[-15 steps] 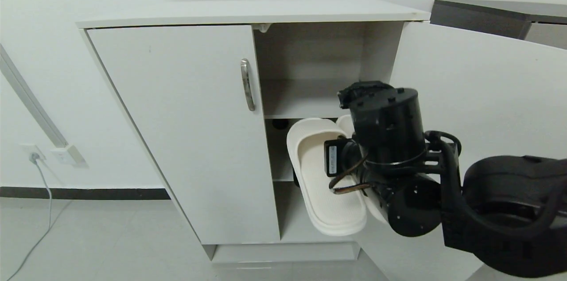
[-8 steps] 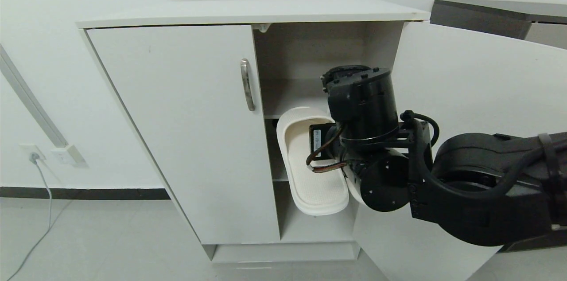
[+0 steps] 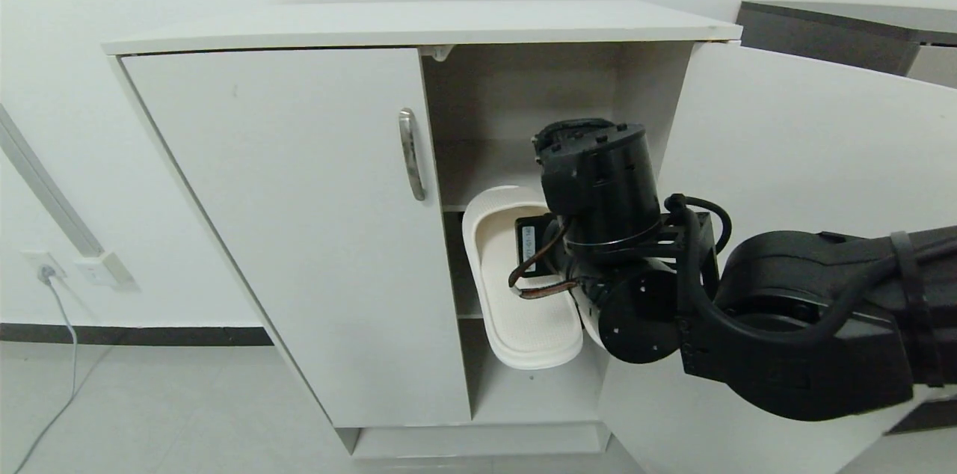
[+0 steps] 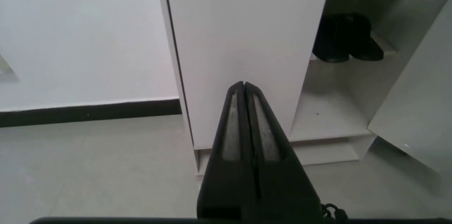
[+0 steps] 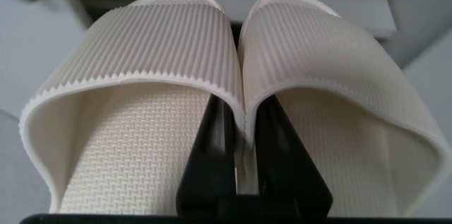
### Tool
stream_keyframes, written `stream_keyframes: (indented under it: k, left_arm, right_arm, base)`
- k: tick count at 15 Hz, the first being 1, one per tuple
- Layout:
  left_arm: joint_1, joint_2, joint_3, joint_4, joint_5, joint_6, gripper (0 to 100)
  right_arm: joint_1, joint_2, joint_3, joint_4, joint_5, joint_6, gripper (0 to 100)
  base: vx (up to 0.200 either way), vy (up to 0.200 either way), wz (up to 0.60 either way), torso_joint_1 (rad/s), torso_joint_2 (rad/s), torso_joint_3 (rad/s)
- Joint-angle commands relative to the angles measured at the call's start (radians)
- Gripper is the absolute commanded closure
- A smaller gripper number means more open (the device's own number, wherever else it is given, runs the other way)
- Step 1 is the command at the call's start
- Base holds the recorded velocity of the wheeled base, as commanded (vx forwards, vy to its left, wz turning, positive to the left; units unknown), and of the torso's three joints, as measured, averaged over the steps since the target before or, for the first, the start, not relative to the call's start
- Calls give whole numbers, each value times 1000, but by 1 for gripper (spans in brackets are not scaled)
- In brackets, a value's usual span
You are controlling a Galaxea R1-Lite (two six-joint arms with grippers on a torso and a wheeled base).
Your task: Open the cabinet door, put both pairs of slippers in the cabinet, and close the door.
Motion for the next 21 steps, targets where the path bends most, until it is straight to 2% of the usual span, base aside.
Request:
stream_keyframes:
  k: [1, 4, 9, 16, 21]
  left_arm:
    - [0, 1, 0, 0, 0, 0, 100]
    - [-2, 1, 0, 0, 0, 0, 100]
    - [0, 1, 0, 0, 0, 0, 100]
    - [0, 1, 0, 0, 0, -2, 100]
    - [0, 1, 0, -2, 0, -2, 100]
  right_arm:
    - [2, -2, -3, -1, 1, -4, 100]
    - [2, -2, -3, -2, 1, -13, 100]
    - [-1, 18, -6, -4, 2, -14, 100]
    - [-84, 172, -185, 1, 10, -28, 100]
    - [-121, 212, -243, 2, 27, -43, 100]
  base:
    - [200, 0, 0, 2, -7, -2]
    - [200, 0, 0, 5, 4, 4]
    - [0, 0, 0, 0, 0, 0]
    - [0, 0, 0, 0, 0, 0]
    - [0, 0, 0, 0, 0, 0]
